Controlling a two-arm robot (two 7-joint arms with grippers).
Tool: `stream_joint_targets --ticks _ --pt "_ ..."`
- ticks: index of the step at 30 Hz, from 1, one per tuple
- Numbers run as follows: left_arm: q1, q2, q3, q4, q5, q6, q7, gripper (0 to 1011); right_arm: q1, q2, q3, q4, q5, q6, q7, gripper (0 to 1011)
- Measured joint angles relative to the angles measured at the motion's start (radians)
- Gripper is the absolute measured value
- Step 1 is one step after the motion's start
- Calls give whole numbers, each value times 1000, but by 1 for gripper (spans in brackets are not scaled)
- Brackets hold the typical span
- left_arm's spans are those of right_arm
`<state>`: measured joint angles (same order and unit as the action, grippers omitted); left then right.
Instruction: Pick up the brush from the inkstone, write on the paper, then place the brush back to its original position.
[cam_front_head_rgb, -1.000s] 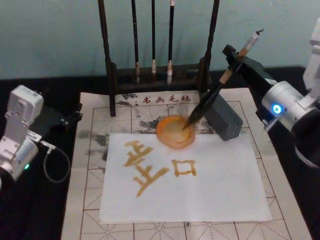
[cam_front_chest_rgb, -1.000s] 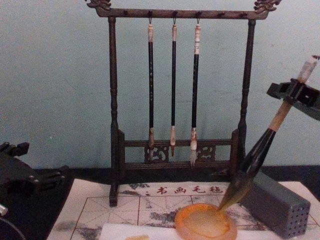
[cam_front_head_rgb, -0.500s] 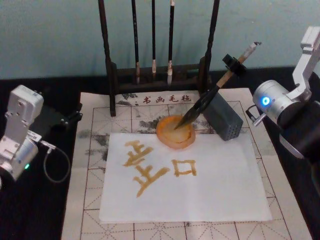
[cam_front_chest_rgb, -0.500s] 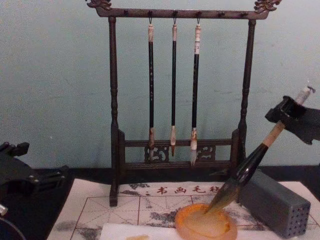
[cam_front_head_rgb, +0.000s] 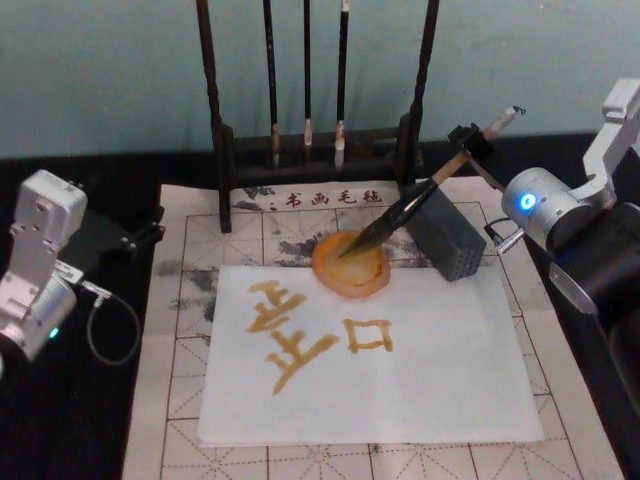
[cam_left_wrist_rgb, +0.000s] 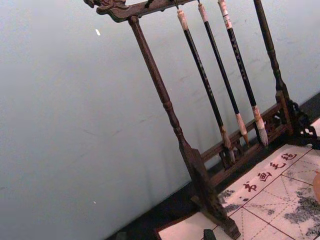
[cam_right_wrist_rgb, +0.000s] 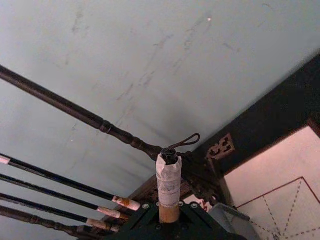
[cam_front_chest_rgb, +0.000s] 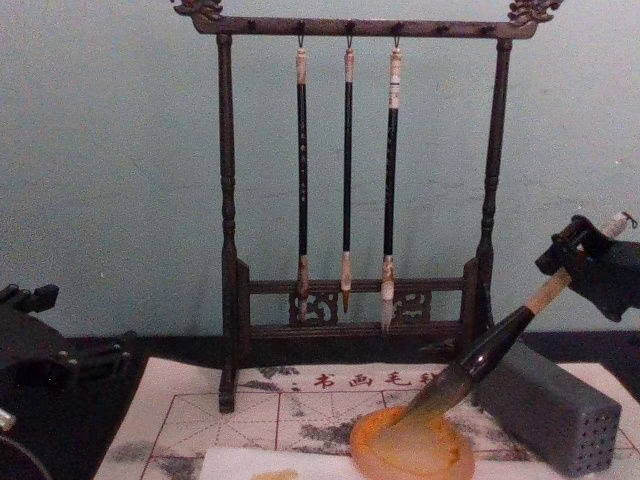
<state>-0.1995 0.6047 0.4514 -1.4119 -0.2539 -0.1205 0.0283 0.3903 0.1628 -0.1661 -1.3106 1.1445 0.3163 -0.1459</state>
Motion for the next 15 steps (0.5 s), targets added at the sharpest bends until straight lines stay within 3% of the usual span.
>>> stream_joint_targets --ticks 15 --pt "0 0 0 0 0 0 0 1001 1 2 -24 30 23 -39 -32 15"
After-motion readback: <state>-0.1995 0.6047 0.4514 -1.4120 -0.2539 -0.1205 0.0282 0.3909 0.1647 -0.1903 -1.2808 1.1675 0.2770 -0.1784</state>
